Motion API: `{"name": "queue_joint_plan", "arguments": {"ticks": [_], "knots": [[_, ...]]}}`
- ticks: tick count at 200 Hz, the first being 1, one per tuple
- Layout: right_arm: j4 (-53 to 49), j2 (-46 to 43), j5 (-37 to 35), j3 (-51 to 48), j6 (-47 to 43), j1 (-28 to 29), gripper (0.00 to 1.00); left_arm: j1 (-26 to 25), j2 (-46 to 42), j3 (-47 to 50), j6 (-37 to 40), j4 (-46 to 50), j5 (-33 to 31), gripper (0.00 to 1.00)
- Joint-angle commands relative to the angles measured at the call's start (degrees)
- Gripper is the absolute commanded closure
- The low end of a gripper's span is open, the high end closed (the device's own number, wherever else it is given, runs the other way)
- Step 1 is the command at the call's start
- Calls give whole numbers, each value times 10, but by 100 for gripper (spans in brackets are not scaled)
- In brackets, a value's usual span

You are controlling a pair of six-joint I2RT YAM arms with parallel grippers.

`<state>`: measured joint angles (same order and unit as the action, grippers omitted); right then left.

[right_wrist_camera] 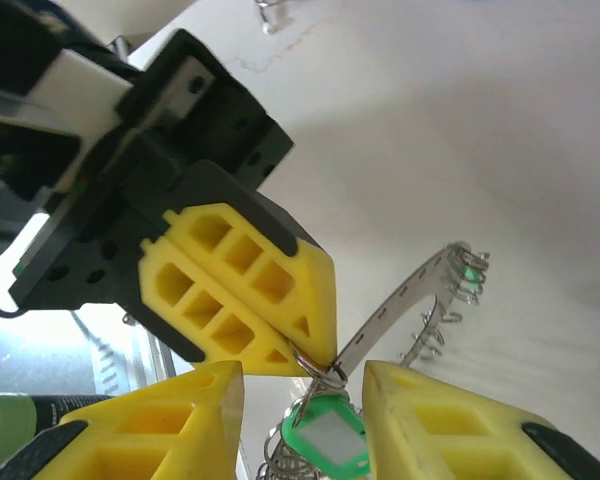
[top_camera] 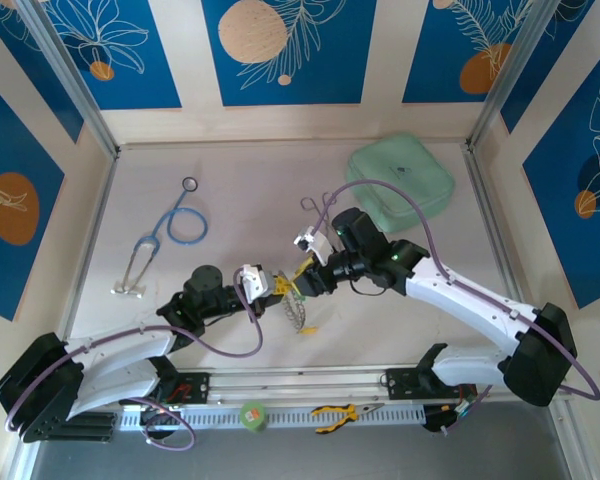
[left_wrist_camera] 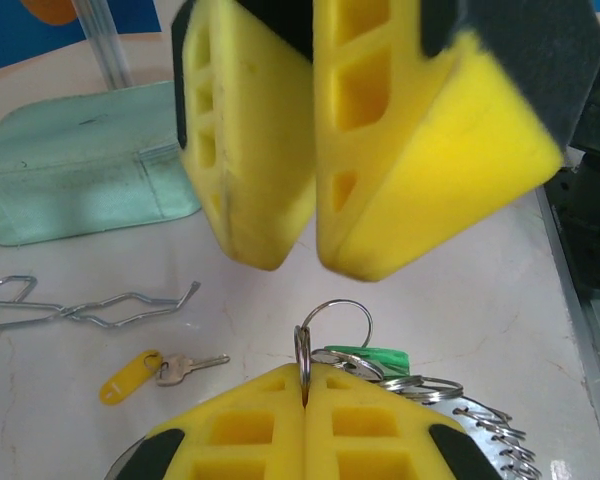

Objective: Put the keys on the keyring

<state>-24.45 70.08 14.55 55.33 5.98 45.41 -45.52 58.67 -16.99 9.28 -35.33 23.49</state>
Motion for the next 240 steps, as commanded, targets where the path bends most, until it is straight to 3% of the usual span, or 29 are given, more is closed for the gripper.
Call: {"name": "queue_joint_plan", "arguments": {"ticks": [1,61,119,175,215,240], "knots": [[-46,15,-23,27,52,10,66,-1,-4,2,-9,-40,-9,100],[-55,29,-22,34,55,21,74,-1,-1,4,-11,-43,-11,100],[-58,24,-30,28,65,6,100,-1,-4,6,-11,-45,-5,100],[-49,61,76,9,84,-52,100,-1,1,21,-12,-116,4,100],[-47,67,99,21,70,-56,68,-1,11,25,-8,-134,1,100],[-44,43,81,18,36,-60,60,-1,20,31,-21,-152,2,100]]}}
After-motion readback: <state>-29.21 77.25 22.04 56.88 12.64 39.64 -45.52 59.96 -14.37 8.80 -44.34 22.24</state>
